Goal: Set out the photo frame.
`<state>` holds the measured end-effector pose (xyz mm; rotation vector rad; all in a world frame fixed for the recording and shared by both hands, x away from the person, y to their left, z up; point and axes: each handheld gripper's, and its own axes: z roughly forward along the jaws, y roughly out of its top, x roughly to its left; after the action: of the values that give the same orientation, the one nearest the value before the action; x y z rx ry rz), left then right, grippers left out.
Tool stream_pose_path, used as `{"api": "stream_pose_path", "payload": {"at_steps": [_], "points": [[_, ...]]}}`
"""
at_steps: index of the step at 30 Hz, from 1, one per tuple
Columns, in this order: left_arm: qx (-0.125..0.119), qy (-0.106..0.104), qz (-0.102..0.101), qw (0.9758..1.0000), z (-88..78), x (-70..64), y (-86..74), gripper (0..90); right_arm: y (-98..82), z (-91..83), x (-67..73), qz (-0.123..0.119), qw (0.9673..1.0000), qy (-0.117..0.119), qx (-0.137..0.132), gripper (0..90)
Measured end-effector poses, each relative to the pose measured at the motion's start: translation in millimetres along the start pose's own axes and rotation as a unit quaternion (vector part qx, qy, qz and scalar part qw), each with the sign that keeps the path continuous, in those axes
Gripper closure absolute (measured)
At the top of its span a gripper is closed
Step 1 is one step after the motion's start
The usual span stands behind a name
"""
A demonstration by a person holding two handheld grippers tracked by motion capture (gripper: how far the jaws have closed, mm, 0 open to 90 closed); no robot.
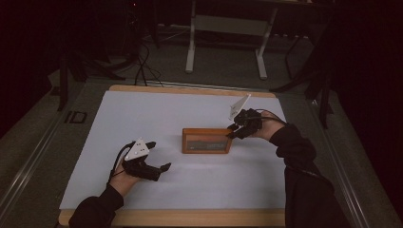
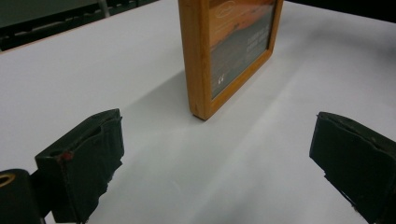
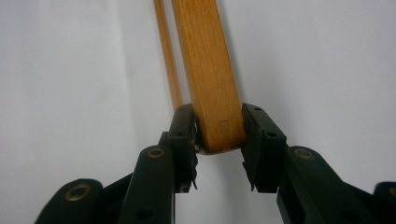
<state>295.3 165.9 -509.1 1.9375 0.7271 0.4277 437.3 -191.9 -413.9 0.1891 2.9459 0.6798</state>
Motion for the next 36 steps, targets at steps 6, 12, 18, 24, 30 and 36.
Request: {"api": "stream_pose_path", "payload": {"at_steps": [6, 12, 18, 24, 30, 36], "points": [[0.004, -0.001, 0.000, 1.0000, 1.5, 0.0, -1.9, 3.5, 2.4, 2.6, -10.8, 0.024, 0.9997, 0.008, 0.004, 65.2], [0.005, -0.006, -0.001, 1.0000, 2.8, -1.1, -2.6, 3.5, 1.2, 6.6, -16.1, 0.035, 0.9993, -0.002, -0.007, 63.4], [0.004, -0.008, -0.001, 1.0000, 3.5, -1.4, -2.6, 3.5, 0.1, 8.0, -14.4, 0.024, 0.9994, -0.019, -0.015, 60.2], [0.003, -0.009, 0.002, 1.0000, 2.7, -2.3, -2.7, 3.5, 1.7, 9.7, -12.2, 0.021, 0.9985, -0.048, -0.017, 44.2], [0.006, -0.009, 0.003, 0.9999, 3.4, -2.9, -3.2, 3.5, 3.2, 2.5, -9.1, 0.034, 0.9965, -0.064, -0.041, 33.8], [0.006, -0.011, 0.002, 0.9999, 3.0, -3.8, -3.3, 3.5, 3.3, -8.9, -1.4, 0.046, 0.9941, -0.062, -0.076, 18.2]]}}
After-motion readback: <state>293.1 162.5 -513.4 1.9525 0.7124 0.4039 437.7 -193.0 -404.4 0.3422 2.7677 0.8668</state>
